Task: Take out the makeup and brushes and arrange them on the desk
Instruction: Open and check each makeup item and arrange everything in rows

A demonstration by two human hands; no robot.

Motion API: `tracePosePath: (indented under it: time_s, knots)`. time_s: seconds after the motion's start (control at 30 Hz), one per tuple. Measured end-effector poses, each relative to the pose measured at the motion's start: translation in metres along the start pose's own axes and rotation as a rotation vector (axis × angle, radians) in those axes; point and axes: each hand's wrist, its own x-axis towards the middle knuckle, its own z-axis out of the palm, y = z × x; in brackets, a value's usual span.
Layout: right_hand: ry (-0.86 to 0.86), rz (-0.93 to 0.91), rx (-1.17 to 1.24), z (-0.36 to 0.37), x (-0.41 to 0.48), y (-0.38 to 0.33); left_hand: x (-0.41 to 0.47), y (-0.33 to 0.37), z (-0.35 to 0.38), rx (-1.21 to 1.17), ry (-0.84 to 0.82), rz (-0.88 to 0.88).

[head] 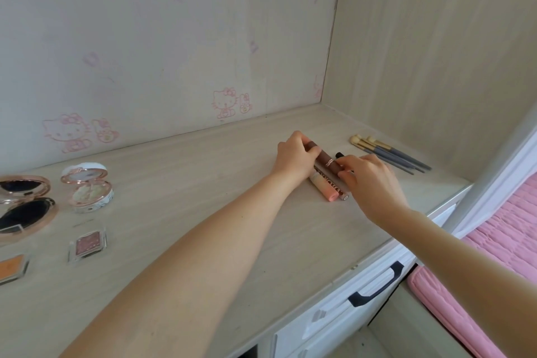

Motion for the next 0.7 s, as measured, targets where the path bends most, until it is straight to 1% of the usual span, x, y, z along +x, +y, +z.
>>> tracePosePath:
  time_s: [0.13, 0.23, 0.3, 0.37, 0.43, 0.47, 0.6, 0.7]
  knots:
    - [0.073, 0.061, 0.184, -0.001, 0.001, -0.001, -0.007, 0.010, -0.007, -0.137, 0.073, 0.006]
    - [0.165, 0.074, 0.348, -0.009, 0.002, -0.012, -0.013, 0.016, -0.016, -0.269, 0.130, -0.008]
    - [0.203, 0.110, 0.474, -0.016, 0.001, -0.023, -0.019, 0.018, -0.023, -0.380, 0.176, -0.035]
    - [0.215, 0.130, 0.555, -0.021, -0.004, -0.034, -0.030, 0.021, -0.030, -0.571, 0.205, -0.108]
    - [0.224, 0.135, 0.617, -0.021, -0.009, -0.045, -0.045, 0.023, -0.036, -0.823, 0.178, -0.192]
    - [0.222, 0.138, 0.648, -0.021, -0.012, -0.051, -0.052, 0.024, -0.040, -0.902, 0.153, -0.215]
    - [0.190, 0.128, 0.701, -0.020, -0.024, -0.077, -0.080, 0.017, -0.054, -0.955, 0.038, -0.266]
    - [0.166, 0.090, 0.700, -0.022, -0.033, -0.091, -0.092, 0.009, -0.068, -0.953, 0.031, -0.289]
